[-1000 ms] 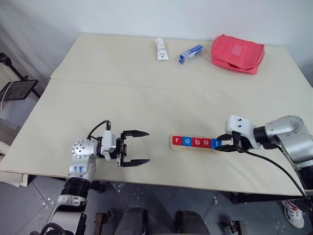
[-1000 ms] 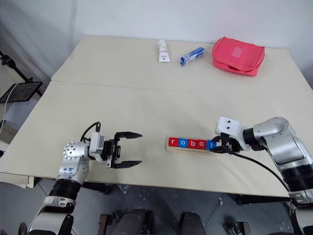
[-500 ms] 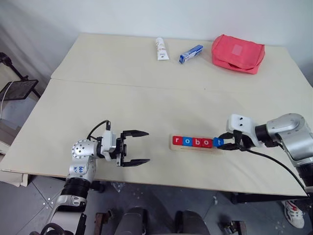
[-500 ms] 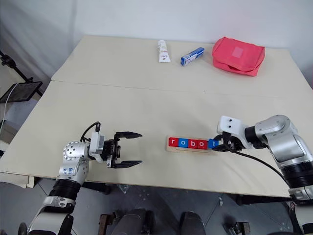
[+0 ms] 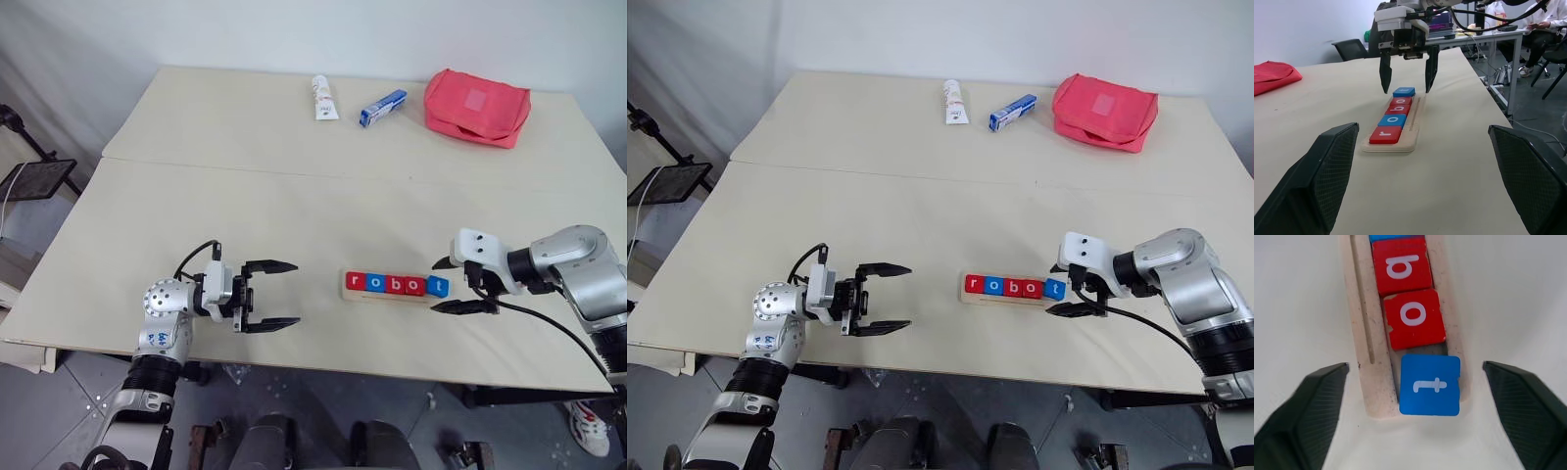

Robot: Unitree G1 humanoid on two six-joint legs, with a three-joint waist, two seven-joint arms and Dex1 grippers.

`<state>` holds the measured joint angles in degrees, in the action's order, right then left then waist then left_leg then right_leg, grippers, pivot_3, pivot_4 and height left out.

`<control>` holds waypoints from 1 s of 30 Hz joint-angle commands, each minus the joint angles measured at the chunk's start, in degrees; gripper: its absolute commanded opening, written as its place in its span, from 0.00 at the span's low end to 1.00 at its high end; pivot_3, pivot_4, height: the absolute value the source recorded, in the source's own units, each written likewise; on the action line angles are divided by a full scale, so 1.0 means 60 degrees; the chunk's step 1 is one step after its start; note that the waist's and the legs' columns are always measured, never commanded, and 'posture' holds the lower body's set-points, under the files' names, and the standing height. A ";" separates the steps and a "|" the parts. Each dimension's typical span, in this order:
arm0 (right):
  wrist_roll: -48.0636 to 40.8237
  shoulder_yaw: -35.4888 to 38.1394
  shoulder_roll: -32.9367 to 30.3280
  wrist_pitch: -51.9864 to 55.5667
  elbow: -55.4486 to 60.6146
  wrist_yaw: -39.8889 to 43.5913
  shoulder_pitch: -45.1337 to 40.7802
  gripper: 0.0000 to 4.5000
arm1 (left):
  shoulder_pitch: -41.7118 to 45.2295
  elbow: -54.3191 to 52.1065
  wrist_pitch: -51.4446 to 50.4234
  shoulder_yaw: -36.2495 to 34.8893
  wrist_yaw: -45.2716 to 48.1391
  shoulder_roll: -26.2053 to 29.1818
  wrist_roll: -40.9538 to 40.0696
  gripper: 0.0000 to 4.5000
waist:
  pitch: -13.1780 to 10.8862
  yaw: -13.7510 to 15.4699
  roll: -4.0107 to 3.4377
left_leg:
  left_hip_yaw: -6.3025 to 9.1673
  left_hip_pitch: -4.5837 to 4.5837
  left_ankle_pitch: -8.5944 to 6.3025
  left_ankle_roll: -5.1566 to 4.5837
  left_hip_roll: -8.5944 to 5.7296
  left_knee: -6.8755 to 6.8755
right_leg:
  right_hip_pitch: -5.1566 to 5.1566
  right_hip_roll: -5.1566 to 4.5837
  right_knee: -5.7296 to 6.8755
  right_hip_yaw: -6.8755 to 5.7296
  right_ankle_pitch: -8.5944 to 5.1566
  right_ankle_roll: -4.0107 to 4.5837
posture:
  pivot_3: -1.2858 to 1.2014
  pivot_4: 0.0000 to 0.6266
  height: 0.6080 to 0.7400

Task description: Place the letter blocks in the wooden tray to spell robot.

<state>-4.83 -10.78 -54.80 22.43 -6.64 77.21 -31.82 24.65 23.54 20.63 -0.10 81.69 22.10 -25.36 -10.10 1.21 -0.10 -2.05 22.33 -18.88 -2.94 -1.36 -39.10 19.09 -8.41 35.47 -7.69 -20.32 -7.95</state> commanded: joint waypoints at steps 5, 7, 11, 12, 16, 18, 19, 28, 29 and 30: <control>-0.0417 0.1072 -0.0600 0.0180 0.0303 -0.0283 0.0461 0.64 | 0.0217 0.0107 0.0131 -0.0076 -0.0027 -0.0090 -0.0014 1.00 | 0.0000 0.0022 0.0000 | 0.0004 0.0004 0.0000 0.0000 -0.0002 0.0000 | 0.0002 0.0000 0.0002 -0.0002 0.0000 0.0000 | 0.52 0.24 1.00; -0.0360 0.1148 -0.0667 0.0070 0.0086 -0.0371 0.0525 0.47 | 0.0253 0.0158 0.0137 -0.0070 -0.0008 -0.0104 -0.0013 1.00 | 0.0000 0.0018 0.0000 | 0.0002 0.0004 0.0000 -0.0001 -0.0002 0.0000 | 0.0002 0.0000 0.0001 -0.0002 0.0000 0.0000 | 0.52 0.24 1.00; -0.0189 0.1084 -0.0741 -0.0233 -0.0402 -0.0491 0.0623 0.16 | 0.0367 0.0302 0.0173 -0.0048 0.0029 -0.0157 0.0015 1.00 | 0.0000 0.0004 0.0000 | -0.0002 0.0003 0.0000 0.0000 0.0000 0.0000 | 0.0003 0.0000 0.0001 -0.0002 0.0000 0.0000 | 0.52 0.24 1.00; -0.0176 0.1055 -0.0704 -0.0303 -0.0495 -0.0505 0.0644 0.10 | 0.0402 0.0334 0.0178 -0.0048 0.0038 -0.0172 0.0018 1.00 | 0.0000 0.0004 0.0000 | -0.0003 0.0004 0.0000 0.0000 0.0000 0.0000 | 0.0005 0.0000 0.0002 -0.0001 0.0000 0.0000 | 0.52 0.24 1.00; -0.0182 0.0931 -0.0503 -0.0362 -0.0498 -0.0533 0.0759 0.00 | 0.0450 0.0373 0.0184 -0.0051 0.0089 -0.0178 0.0013 1.00 | 0.0000 0.0003 0.0000 | -0.0005 0.0004 0.0000 0.0000 0.0001 0.0001 | 0.0009 0.0000 0.0003 -0.0001 0.0000 0.0000 | 0.52 0.24 1.00; -0.0206 0.0903 -0.0429 -0.0353 -0.0455 -0.0551 0.0768 0.00 | 0.0456 0.0371 0.0176 -0.0062 0.0098 -0.0163 0.0013 1.00 | 0.0000 0.0003 0.0000 | -0.0005 0.0005 0.0000 0.0000 0.0001 0.0001 | 0.0010 0.0000 0.0004 0.0000 0.0000 0.0000 | 0.52 0.24 1.00; -0.0225 0.0894 -0.0387 -0.0338 -0.0430 -0.0561 0.0752 0.00 | 0.0463 0.0374 0.0174 -0.0066 0.0102 -0.0151 0.0014 1.00 | 0.0000 0.0003 0.0000 | -0.0005 0.0005 0.0000 0.0000 0.0001 0.0001 | 0.0010 0.0000 0.0005 -0.0001 0.0000 0.0000 | 0.52 0.24 1.00; -0.0383 0.0814 -0.0103 0.0012 0.0031 -0.0483 0.0576 0.00 | 0.0452 0.0356 0.0159 -0.0072 0.0061 -0.0115 0.0028 1.00 | 0.0000 0.0013 0.0000 | -0.0005 0.0007 0.0000 0.0000 0.0000 0.0000 | 0.0013 -0.0001 0.0006 0.0001 0.0000 0.0000 | 0.52 0.24 1.00; -0.0373 0.0790 -0.0063 0.0041 0.0051 -0.0512 0.0564 0.00 | 0.0453 0.0358 0.0165 -0.0068 0.0055 -0.0123 0.0033 1.00 | 0.0000 0.0013 0.0000 | -0.0004 0.0007 0.0000 0.0000 0.0000 0.0000 | 0.0013 -0.0001 0.0007 0.0001 0.0000 0.0000 | 0.52 0.24 1.00; -0.0358 0.0763 -0.0014 0.0063 0.0080 -0.0551 0.0587 0.00 | 0.0458 0.0356 0.0171 -0.0062 0.0039 -0.0140 0.0040 1.00 | 0.0000 0.0012 0.0000 | -0.0004 0.0007 0.0000 0.0000 0.0000 0.0000 | 0.0013 -0.0001 0.0007 0.0001 0.0000 0.0000 | 0.52 0.24 1.00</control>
<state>-6.32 -6.33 -55.19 22.55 -7.84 74.15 -27.84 26.75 25.81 21.19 -0.08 82.05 21.21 -25.15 -10.10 1.29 -0.09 -2.07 22.37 -18.88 -2.95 -1.36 -39.09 19.17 -8.41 35.52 -7.69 -20.32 -7.95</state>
